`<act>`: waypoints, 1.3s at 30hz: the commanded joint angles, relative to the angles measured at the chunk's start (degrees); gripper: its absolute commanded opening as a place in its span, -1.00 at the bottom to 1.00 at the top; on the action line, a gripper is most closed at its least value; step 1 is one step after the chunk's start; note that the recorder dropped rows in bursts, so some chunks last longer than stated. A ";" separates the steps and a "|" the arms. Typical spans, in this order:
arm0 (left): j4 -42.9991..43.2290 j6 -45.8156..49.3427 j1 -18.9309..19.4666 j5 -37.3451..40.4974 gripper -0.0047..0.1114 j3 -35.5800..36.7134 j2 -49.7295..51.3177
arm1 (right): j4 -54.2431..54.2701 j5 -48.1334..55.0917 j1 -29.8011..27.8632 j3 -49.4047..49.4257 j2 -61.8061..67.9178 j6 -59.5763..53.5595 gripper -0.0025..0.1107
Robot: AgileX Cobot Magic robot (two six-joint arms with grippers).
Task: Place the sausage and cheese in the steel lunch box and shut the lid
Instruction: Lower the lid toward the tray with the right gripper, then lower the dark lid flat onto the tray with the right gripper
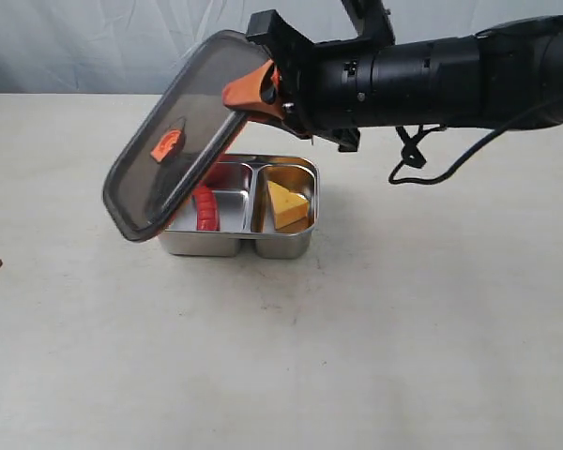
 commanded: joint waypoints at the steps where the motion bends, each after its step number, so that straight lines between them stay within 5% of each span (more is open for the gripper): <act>1: 11.96 -14.35 -0.57 -1.64 0.19 -0.30 -3.48 | 0.62 -12.82 -0.40 5.83 -4.74 4.82 -0.97; 6: 21.70 -25.02 -0.57 -2.25 0.18 -0.30 -6.35 | 0.62 -21.31 1.55 6.58 -7.49 9.76 -0.97; 15: 21.84 -25.74 -0.57 -2.61 0.18 -0.30 -7.17 | 0.62 -45.18 12.83 0.81 -8.32 15.67 -0.97; 18: 21.84 -25.74 -0.57 -2.50 0.18 -0.30 -7.69 | -14.44 -46.06 16.33 0.91 -9.64 17.30 -0.97; 22: 21.84 -25.74 -0.57 -2.50 0.18 -0.30 -8.93 | -17.72 -52.98 19.22 0.91 -11.16 24.19 -0.97; 24: 21.84 -25.74 -0.57 -2.41 0.18 -0.30 -9.08 | -23.36 -56.68 20.55 1.02 -11.67 30.79 -0.97; 31: 21.95 -25.74 -0.57 -2.41 0.18 -0.30 -9.10 | -64.74 -82.86 24.40 16.19 -8.50 92.40 -0.97; 35: 21.91 -25.84 -0.57 -2.65 0.18 -0.30 -9.10 | -73.51 -97.47 24.29 22.68 -0.11 106.40 -0.97; 39: 21.91 -25.84 -0.57 -2.65 0.18 -0.30 -9.10 | -76.73 -101.07 24.15 20.77 8.59 113.72 -0.97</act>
